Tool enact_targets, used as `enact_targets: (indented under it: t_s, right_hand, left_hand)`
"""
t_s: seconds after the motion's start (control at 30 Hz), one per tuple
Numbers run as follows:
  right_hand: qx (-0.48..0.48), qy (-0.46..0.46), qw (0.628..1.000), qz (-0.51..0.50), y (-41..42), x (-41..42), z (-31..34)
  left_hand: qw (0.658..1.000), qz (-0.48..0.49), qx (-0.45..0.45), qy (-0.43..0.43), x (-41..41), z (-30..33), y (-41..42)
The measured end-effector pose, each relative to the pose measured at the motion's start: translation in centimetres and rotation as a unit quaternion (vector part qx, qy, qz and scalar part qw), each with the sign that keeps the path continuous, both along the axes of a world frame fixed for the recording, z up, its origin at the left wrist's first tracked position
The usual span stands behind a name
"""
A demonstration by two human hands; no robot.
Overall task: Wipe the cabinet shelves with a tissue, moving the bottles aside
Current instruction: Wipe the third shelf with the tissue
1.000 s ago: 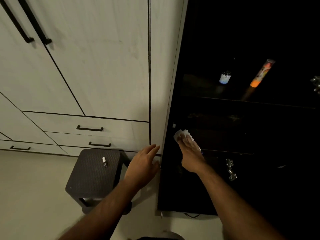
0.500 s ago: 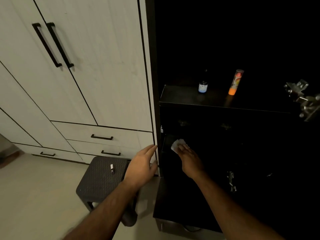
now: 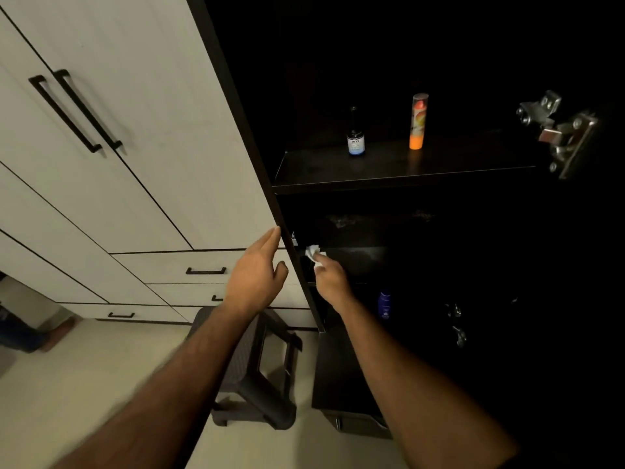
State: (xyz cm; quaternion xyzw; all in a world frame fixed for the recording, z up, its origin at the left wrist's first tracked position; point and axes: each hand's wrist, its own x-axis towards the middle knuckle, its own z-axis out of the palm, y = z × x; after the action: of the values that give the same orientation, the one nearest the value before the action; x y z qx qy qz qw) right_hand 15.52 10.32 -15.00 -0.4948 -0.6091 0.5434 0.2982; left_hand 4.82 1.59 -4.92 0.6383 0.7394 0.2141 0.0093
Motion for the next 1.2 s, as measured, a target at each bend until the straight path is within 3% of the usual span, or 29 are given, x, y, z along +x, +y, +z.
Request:
enact_targets:
  t_s: [0.07,0.13,0.27,0.8,0.97,1.2]
  right_hand:
    - [-0.087,0.099,0.991,-0.004,0.3,-1.1,1.0]
    - [-0.119,0.13,0.984,0.038,-0.3,-2.0,1.7]
    - [-0.105,0.094,0.984,0.106,-2.3,-2.9,1.4]
    - [-0.063,0.015,0.989,0.132,-0.2,-3.3,-0.4]
    - [-0.099,0.045,0.986,0.125,1.6,-3.4,0.9]
    - [-0.078,0.048,0.987,0.135,-1.1,-2.9,-0.3]
  left_hand:
    - [1.0,-0.009,0.005,0.006,-0.1,0.1,0.2]
    - [1.0,-0.014,0.004,0.008,-0.5,-0.2,0.1]
    - [1.0,-0.013,0.006,0.016,-1.7,-0.3,0.3]
    - [0.998,-0.039,0.033,0.045,-1.9,0.2,1.2]
    - [0.998,-0.03,0.025,0.041,-1.9,0.1,1.2]
    - [0.996,-0.042,0.013,0.074,-2.0,0.5,1.2]
